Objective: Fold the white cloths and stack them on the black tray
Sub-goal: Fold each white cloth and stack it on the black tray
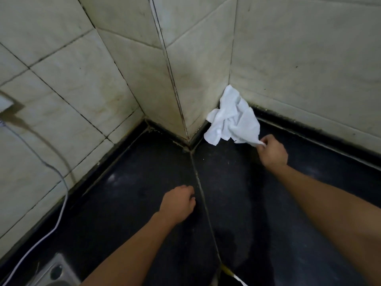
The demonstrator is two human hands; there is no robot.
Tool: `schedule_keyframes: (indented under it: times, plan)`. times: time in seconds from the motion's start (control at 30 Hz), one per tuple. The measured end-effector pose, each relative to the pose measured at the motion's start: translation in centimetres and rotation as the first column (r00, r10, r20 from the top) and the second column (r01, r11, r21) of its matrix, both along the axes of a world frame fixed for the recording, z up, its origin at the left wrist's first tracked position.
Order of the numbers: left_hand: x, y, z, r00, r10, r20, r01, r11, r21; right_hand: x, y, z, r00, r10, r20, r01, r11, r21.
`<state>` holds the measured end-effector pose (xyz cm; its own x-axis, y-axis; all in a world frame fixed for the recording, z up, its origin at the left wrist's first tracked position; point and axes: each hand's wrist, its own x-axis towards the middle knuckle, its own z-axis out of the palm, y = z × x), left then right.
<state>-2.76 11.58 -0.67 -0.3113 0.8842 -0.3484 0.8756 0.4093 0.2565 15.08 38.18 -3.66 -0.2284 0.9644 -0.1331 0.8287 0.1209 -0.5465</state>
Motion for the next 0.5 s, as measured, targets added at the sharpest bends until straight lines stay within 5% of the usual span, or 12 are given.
schedule_keyframes:
  times: [0.3,0.5]
  plan:
    - [3.7,-3.9,1.7,0.991,-0.105,0.085,0.097,0.991,0.095,8.7,-10.9,4.7,0.992,0.119,-0.026,-0.117,0.991,0.068]
    - [8.5,-6.2,-0.3,0.981,-0.157,0.117,0.152,0.987,0.048,18.3,-19.0,2.7,0.960,0.189,0.205,-0.194,0.981,0.002]
